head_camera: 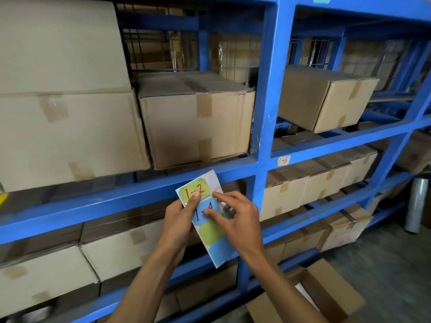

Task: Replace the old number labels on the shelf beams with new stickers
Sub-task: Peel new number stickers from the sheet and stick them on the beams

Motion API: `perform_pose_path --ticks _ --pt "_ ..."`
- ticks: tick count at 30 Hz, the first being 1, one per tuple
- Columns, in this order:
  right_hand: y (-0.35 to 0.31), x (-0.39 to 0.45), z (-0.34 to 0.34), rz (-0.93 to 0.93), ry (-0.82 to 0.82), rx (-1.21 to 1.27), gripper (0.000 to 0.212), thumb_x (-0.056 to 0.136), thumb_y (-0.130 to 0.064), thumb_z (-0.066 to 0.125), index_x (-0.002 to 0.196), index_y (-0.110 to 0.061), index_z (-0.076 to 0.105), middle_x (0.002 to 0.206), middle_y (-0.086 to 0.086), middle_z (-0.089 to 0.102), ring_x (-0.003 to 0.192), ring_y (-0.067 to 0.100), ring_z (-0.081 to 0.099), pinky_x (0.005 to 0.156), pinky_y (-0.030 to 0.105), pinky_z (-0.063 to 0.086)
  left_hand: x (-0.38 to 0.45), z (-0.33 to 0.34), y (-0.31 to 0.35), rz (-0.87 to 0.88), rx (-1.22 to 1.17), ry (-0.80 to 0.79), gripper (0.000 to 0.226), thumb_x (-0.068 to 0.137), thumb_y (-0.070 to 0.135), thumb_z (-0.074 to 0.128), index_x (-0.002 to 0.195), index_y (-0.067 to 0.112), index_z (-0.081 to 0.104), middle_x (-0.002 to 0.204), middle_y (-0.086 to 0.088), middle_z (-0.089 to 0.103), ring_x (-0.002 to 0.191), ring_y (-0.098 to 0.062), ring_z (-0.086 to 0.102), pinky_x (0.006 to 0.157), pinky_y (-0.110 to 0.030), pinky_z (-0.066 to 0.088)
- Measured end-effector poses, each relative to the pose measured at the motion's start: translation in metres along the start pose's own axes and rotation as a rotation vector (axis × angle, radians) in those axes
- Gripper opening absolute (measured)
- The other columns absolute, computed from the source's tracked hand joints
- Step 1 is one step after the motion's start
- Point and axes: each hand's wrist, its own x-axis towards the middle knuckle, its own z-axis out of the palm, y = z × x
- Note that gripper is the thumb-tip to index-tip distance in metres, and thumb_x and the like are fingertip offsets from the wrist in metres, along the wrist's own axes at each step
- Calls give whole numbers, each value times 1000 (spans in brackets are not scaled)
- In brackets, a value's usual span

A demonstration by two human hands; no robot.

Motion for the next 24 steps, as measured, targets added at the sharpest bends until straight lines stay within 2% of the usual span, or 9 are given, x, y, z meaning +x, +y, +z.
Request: perform_pose_path --ticks 3,5,10,13,16,17,21,24 --pt "-13 -9 11 1 59 2 35 74 -35 84 106 -23 78 97 -10 71 80 3 63 71 15 51 -9 -17 1 25 38 -20 24 96 30 60 99 12 76 92 -5 81 79 -14 76 62 -21 57" --pt "-20 -16 20 -2 101 6 30 73 -32 85 101 -21 79 95 -9 74 79 3 65 69 11 50 -13 -28 1 30 26 -21 22 95 27 61 99 11 75 90 -3 81 76 -11 76 59 -18 56" --pt "-27 -27 37 -47 132 9 14 72 -23 87 82 -17 78 84 -7 74 77 5 66 68 18 53 -18 -48 5 5 27 25 16 94 19 64 101 9 75 95 -5 81 83 -17 76 67 -23 59" --pt "-25 -31 45 -113 75 12 14 71 -14 87 80 -17 76 83 -8 71 76 3 63 68 17 52 -15 -59 5 -33 14 52 16 94 16 64 103 7 74 98 -9 80 88 -23 74 81 -35 59" --pt "-19 -35 51 -235 -23 39 16 71 -5 84 79 -15 75 84 -6 73 79 4 65 71 23 56 -8 -76 2 -64 15 90 13 94 16 64 98 10 76 98 -7 80 88 -22 73 84 -38 56" --pt "-16 -37 52 -217 -54 88 15 71 -5 83 80 -15 76 83 -7 74 79 4 66 72 25 57 -6 -82 1 -70 21 99 12 93 16 65 97 11 76 98 -7 80 87 -22 73 84 -38 56" --pt "-18 -34 57 75 -124 420 16 73 -10 85 75 -24 77 79 -8 76 73 1 67 68 16 53 1 -103 -5 -59 74 131 12 93 13 65 96 10 76 95 -7 80 89 -25 72 89 -42 56" --pt "-18 -26 61 134 -166 477 22 72 -10 85 72 -30 77 78 -7 76 72 2 68 69 18 53 3 -109 -7 -48 104 132 14 94 14 64 101 7 75 94 -8 79 84 -23 71 83 -38 57"
